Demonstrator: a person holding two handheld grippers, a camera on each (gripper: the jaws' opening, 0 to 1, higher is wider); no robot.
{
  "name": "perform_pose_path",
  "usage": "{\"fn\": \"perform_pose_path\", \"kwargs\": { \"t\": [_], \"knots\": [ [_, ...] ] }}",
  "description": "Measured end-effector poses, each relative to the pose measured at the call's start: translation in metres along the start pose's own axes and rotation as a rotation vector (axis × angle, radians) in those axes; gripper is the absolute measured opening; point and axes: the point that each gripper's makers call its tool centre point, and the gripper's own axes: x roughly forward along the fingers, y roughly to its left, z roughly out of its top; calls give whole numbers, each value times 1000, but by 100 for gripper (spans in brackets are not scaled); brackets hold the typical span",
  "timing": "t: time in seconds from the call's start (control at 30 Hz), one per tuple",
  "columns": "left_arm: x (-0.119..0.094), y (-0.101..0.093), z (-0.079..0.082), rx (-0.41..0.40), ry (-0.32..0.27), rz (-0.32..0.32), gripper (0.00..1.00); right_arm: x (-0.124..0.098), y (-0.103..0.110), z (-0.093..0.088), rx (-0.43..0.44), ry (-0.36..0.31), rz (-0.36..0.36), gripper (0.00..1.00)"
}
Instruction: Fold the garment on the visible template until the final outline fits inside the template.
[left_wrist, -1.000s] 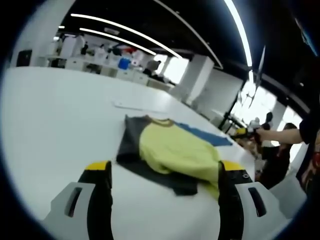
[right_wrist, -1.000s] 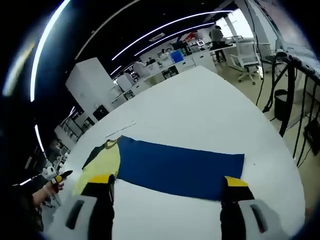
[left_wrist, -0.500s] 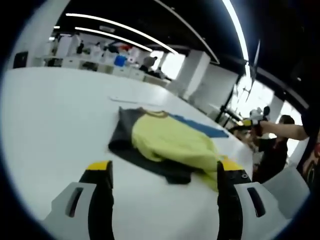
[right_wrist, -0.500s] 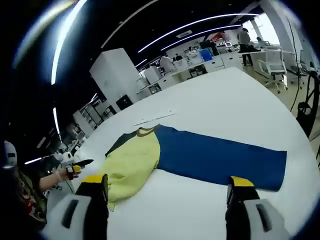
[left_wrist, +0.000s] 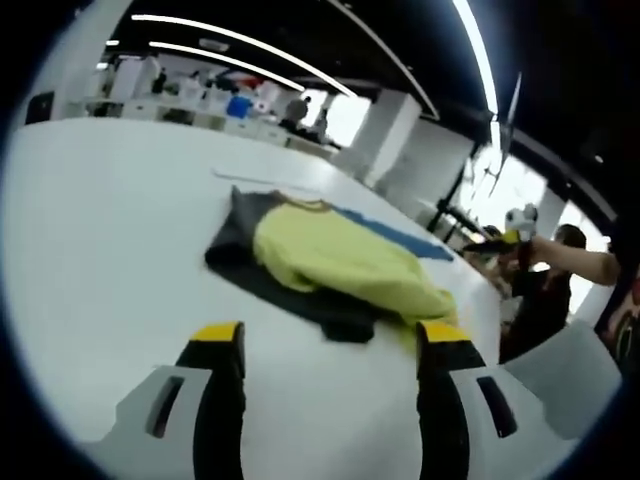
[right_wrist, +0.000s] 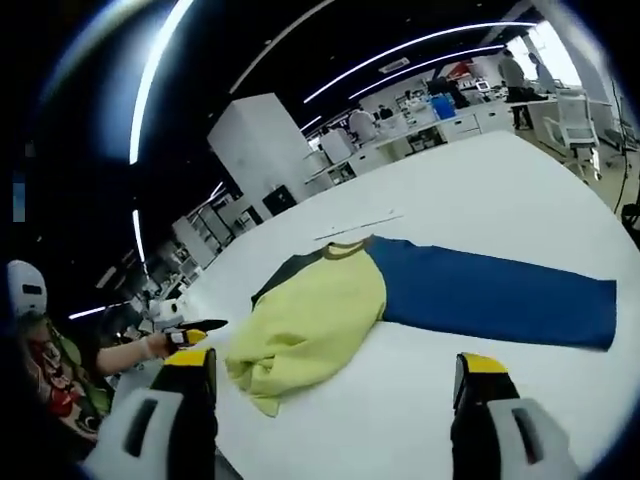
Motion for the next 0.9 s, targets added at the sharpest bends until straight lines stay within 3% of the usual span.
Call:
{"fn": "perform_pose_path", "kwargs": {
  "t": [0.23,0.4,0.5,0.9],
  "knots": [
    [13,3,-8,-35,24,13,48,-3,1,-5,16,-2,5,100],
    [26,-1,-16,-33,59,1,47,-2,5,-3,4,5,22,100],
    [33,-4,-21,-25,80,1,41,-2,3,-3,-1,9,20,100],
    [47,-3,-23,-13,108,22,18,-3,0,-8,33,-3,26,98]
  ]
}}
